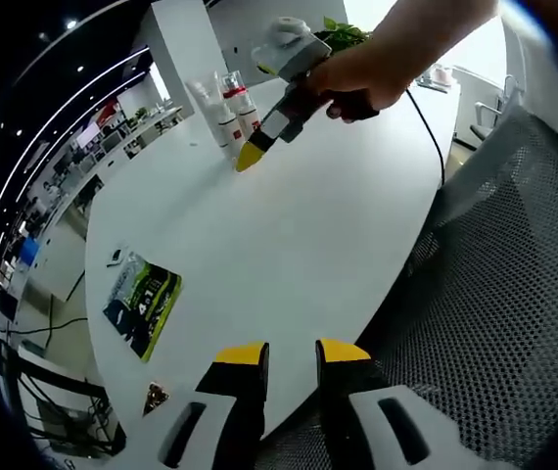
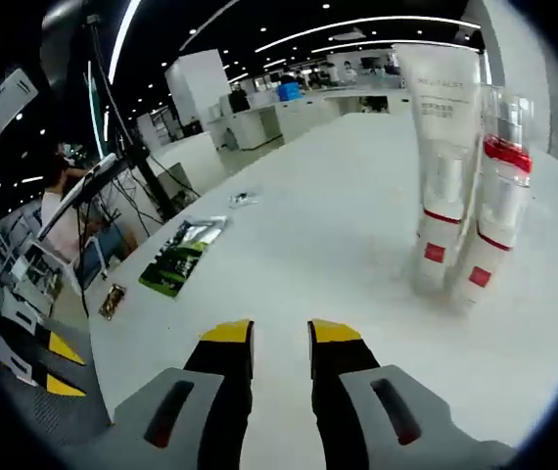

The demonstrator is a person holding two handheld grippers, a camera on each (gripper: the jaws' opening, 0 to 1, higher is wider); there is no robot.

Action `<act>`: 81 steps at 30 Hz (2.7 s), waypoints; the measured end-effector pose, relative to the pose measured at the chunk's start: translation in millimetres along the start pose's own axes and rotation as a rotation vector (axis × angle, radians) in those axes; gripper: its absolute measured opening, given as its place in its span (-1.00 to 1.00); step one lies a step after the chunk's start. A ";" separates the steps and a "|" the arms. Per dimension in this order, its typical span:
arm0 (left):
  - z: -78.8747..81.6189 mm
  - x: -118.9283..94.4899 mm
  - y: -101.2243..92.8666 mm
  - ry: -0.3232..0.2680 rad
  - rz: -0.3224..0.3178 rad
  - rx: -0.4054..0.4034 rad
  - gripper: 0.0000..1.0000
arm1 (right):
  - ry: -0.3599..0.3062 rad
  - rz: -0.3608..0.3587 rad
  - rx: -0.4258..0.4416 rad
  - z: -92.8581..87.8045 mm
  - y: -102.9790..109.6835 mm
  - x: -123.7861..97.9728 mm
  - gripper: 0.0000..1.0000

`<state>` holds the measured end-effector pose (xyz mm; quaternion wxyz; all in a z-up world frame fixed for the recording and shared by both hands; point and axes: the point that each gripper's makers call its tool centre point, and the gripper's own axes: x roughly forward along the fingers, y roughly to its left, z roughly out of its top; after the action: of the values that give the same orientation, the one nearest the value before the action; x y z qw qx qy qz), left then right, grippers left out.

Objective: Arrange the skincare products in the storage area until every visible bottle or jar stands upright without overlapping.

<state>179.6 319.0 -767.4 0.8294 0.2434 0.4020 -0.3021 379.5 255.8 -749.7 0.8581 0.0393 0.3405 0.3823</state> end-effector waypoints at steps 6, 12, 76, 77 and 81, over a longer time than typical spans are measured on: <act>-2.4 -0.2 -1.6 0.014 -0.004 0.016 -0.63 | 0.031 0.025 -0.028 26.2 44.6 63.9 -0.13; -0.7 -2.4 0.3 0.002 0.007 0.018 -0.65 | 0.170 -0.007 -0.053 19.3 82.1 127.2 0.39; 5.3 -7.4 18.1 -0.035 0.069 -0.012 -0.65 | 0.372 0.089 -0.440 22.5 70.6 134.5 -0.92; 6.3 -8.1 18.4 -0.040 0.072 -0.011 -0.65 | 0.326 0.122 -0.440 27.3 75.0 126.7 -0.92; 16.0 -11.6 17.3 -0.095 0.071 -0.027 -0.64 | 0.270 0.175 -0.431 30.6 87.0 84.0 -0.92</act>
<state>194.3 324.3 -746.3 0.8610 0.2316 0.3574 -0.2782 383.5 380.4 -744.4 0.7573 -0.1662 0.3579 0.5204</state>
